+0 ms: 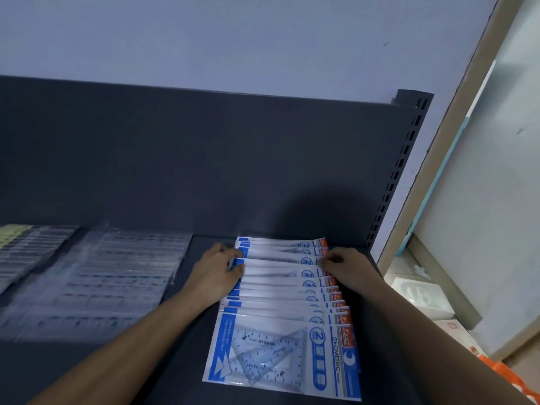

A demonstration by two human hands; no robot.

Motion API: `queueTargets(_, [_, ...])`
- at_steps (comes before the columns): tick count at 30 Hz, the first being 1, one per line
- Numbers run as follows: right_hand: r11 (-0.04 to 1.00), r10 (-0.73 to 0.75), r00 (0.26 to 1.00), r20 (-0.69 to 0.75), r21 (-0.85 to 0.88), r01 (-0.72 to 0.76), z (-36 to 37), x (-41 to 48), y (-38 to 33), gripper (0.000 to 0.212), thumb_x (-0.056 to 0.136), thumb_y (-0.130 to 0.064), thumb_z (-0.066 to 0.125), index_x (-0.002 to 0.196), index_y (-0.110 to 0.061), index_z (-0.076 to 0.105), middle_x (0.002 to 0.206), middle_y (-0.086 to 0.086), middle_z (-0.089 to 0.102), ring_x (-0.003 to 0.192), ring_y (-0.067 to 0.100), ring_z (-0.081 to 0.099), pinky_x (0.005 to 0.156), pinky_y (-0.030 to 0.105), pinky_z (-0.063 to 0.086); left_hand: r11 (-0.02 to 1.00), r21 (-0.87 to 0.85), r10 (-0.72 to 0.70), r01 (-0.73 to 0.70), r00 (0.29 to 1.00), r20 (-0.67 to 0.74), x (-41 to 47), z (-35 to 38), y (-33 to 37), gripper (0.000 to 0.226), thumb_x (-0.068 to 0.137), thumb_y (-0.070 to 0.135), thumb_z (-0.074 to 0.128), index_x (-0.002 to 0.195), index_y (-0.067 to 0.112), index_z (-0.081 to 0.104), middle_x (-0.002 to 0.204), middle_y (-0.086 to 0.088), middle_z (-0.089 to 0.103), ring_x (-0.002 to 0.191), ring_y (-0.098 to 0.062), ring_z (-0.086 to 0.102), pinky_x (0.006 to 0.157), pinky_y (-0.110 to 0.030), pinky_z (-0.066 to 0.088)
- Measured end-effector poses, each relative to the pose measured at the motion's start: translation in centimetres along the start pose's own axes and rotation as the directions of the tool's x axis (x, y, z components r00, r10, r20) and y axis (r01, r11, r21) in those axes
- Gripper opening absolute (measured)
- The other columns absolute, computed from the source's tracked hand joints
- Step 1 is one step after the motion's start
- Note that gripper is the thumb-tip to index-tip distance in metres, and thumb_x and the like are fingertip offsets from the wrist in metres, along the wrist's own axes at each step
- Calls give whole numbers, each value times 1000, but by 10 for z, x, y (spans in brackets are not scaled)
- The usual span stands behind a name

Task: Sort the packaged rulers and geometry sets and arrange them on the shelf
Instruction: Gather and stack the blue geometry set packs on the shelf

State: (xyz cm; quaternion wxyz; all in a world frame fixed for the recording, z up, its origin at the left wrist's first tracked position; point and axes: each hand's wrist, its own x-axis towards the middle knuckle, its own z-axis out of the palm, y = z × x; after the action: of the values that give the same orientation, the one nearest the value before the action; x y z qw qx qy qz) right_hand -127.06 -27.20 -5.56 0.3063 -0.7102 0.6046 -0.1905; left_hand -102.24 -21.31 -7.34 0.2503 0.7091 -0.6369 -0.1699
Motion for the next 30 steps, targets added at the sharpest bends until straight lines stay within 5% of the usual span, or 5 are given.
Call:
queueTargets(5, [975, 129, 980, 149, 159, -153, -4, 5, -4, 24, 90, -32, 57, 77, -16, 69, 80, -1, 70, 75, 12, 66, 70, 24, 48, 996, 94, 10, -9, 1000, -2, 7, -4, -2, 26, 92, 25, 55, 117, 22, 61, 94, 5, 46, 95, -13, 49, 88, -29, 40])
queueTargets(8, [962, 127, 973, 191, 217, -168, -5, 4, -5, 18, 90, -21, 58, 78, -13, 69, 77, -1, 69, 69, 10, 65, 65, 21, 48, 998, 65, -11, 12, 1000, -16, 10, -5, 2, 8, 87, 18, 59, 89, 25, 61, 91, 3, 55, 88, -14, 52, 83, -29, 43])
queueTargets(11, [942, 144, 967, 213, 271, -200, -8, 4, -5, 14, 89, -14, 59, 80, -10, 69, 79, 2, 70, 70, 13, 66, 64, 22, 48, 996, 4, -93, 93, 995, 46, 15, -7, 7, 22, 85, 14, 59, 68, 28, 56, 82, 6, 60, 86, -16, 58, 84, -31, 46])
queueTargets(19, [915, 166, 973, 157, 343, -212, -7, 2, -3, 11, 88, -8, 58, 80, -8, 65, 81, 7, 68, 70, 15, 64, 60, 22, 48, 997, 52, -64, 65, 998, -20, 18, -7, 14, 19, 86, 18, 61, 69, 24, 61, 89, 8, 52, 94, -15, 55, 94, -36, 41])
queueTargets(30, [945, 181, 981, 63, 267, -192, 3, 8, 0, 13, 86, -10, 57, 93, -3, 65, 93, 13, 70, 88, 27, 67, 87, 43, 53, 995, 33, -91, 91, 996, -1, 21, -1, 10, 19, 90, 21, 57, 71, 22, 58, 95, 9, 51, 93, -12, 53, 97, -36, 38])
